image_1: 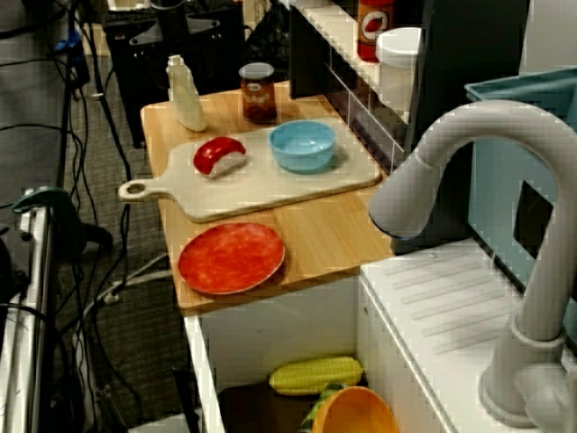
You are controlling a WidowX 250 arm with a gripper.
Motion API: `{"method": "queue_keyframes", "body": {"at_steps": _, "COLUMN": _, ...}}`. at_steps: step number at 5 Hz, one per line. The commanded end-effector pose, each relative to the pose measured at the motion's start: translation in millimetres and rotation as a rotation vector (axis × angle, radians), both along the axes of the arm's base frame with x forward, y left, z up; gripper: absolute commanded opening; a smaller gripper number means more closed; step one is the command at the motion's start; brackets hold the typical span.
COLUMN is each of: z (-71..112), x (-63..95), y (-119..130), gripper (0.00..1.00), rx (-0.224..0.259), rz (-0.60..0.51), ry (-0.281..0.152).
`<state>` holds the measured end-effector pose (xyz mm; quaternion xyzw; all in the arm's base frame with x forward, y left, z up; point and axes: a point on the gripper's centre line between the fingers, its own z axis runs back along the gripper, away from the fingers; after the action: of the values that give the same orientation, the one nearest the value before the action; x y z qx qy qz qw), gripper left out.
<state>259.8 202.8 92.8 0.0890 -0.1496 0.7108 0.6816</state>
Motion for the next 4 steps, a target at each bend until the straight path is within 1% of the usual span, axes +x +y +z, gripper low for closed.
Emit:
{"method": "queue_keyframes", "body": {"at_steps": 1, "z": 7.3, "x": -4.4, "y": 11.1, "gripper": 1.0, "rx": 0.037, "rz": -0.002, "ry": -0.008}}
{"method": "queue_keyframes", "body": {"at_steps": 2, "z": 4.7, "x": -4.2, "y": 13.7, "gripper": 1.0, "rx": 0.039, "rz": -0.004, "ry": 0.0}}
{"method": "queue_keyframes", "body": {"at_steps": 3, "z": 3.5, "x": -3.4, "y": 15.1, "gripper": 0.0, "rx": 0.026, "rz": -0.03, "ry": 0.019}}
{"method": "queue_keyframes", "body": {"at_steps": 4, "z": 3.5, "x": -3.7, "y": 15.7, "gripper": 0.0, "rx": 0.024, "rz": -0.039, "ry": 0.026}}
